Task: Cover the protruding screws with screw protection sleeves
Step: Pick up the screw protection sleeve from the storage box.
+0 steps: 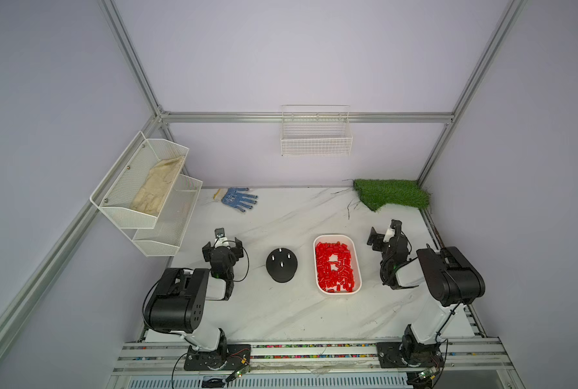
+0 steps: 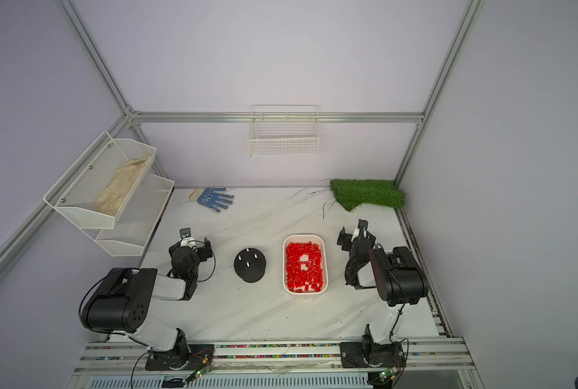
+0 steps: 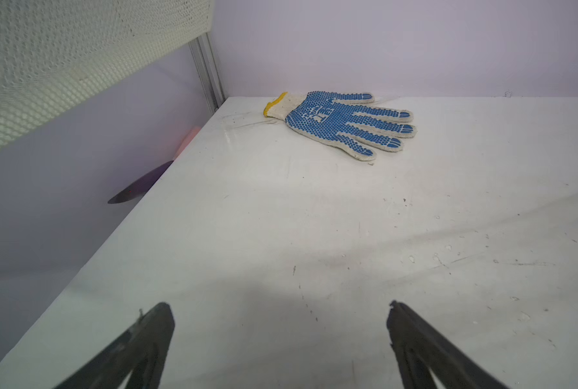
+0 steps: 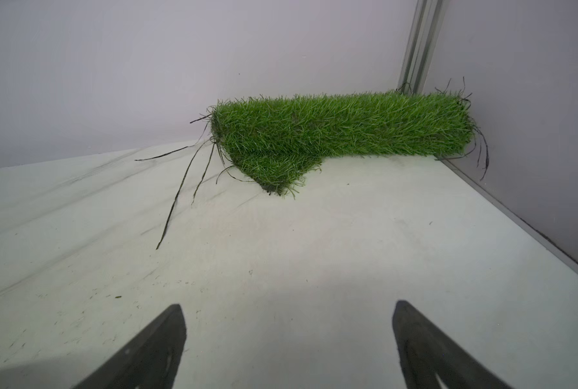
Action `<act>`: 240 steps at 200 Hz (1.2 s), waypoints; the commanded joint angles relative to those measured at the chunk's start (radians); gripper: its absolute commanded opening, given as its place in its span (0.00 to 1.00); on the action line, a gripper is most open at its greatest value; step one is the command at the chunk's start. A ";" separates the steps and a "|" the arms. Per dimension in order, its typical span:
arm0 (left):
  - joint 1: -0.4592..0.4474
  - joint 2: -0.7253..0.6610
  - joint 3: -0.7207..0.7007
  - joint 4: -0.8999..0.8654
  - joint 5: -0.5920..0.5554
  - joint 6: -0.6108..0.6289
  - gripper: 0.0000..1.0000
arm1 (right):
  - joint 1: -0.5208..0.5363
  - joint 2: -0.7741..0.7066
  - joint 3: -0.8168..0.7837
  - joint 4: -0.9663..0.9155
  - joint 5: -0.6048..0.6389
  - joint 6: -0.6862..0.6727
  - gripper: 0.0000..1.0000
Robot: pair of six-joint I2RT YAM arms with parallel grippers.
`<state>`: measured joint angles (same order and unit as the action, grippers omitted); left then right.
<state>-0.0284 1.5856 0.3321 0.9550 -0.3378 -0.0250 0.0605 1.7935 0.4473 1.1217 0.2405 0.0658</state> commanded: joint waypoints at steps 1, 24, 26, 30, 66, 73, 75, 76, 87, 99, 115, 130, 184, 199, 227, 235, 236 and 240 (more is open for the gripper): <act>0.004 -0.010 0.034 0.027 -0.009 -0.012 1.00 | -0.004 -0.009 0.010 0.019 -0.006 -0.011 0.97; 0.004 -0.010 0.033 0.027 -0.007 -0.012 1.00 | -0.004 -0.009 0.010 0.021 -0.006 -0.011 0.97; 0.005 -0.010 0.032 0.027 -0.007 -0.012 1.00 | -0.004 -0.009 0.010 0.021 -0.006 -0.011 0.97; 0.005 -0.010 0.034 0.027 -0.008 -0.012 1.00 | -0.004 -0.009 0.010 0.020 -0.006 -0.012 0.97; 0.005 -0.009 0.034 0.027 -0.007 -0.011 1.00 | -0.004 -0.010 0.010 0.021 -0.006 -0.012 0.97; 0.005 -0.010 0.034 0.027 -0.009 -0.012 1.00 | -0.004 -0.011 0.010 0.021 -0.006 -0.011 0.97; 0.004 -0.010 0.033 0.027 -0.008 -0.012 1.00 | -0.004 -0.011 0.010 0.021 -0.006 -0.011 0.97; 0.005 -0.010 0.034 0.027 -0.008 -0.012 1.00 | -0.004 -0.011 0.010 0.021 -0.006 -0.011 0.97; 0.005 -0.010 0.034 0.027 -0.008 -0.012 1.00 | -0.004 -0.010 0.011 0.021 -0.006 -0.011 0.97; 0.005 -0.010 0.034 0.027 -0.009 -0.012 1.00 | -0.004 -0.011 0.010 0.021 -0.006 -0.011 0.97; 0.005 -0.010 0.034 0.025 -0.009 -0.012 1.00 | -0.004 -0.009 0.010 0.021 -0.006 -0.011 0.97; 0.005 -0.010 0.033 0.026 -0.008 -0.012 1.00 | -0.004 -0.009 0.010 0.021 -0.006 -0.010 0.97; 0.005 -0.015 0.027 0.036 -0.029 -0.017 1.00 | -0.004 -0.036 0.008 0.016 -0.002 -0.017 0.97; 0.004 -0.045 0.012 0.028 -0.083 -0.055 1.00 | -0.004 -0.158 0.082 -0.260 -0.014 -0.006 0.97; -0.012 -0.060 -0.002 0.041 -0.036 -0.002 1.00 | -0.005 -0.226 0.397 -0.913 0.348 0.340 0.97; -0.014 -0.051 -0.010 0.071 -0.038 0.006 1.00 | -0.008 -0.203 0.486 -1.101 0.394 0.411 0.97; -0.014 -0.050 -0.011 0.075 -0.039 0.005 1.00 | -0.008 -0.198 0.498 -1.114 0.393 0.412 0.97; -0.013 -0.045 -0.012 0.087 -0.043 0.004 1.00 | -0.009 -0.184 0.524 -1.160 0.379 0.412 0.97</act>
<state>-0.0315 1.5513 0.3313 0.9585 -0.3756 -0.0399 0.0605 1.5982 0.7567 0.5552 0.4023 0.2180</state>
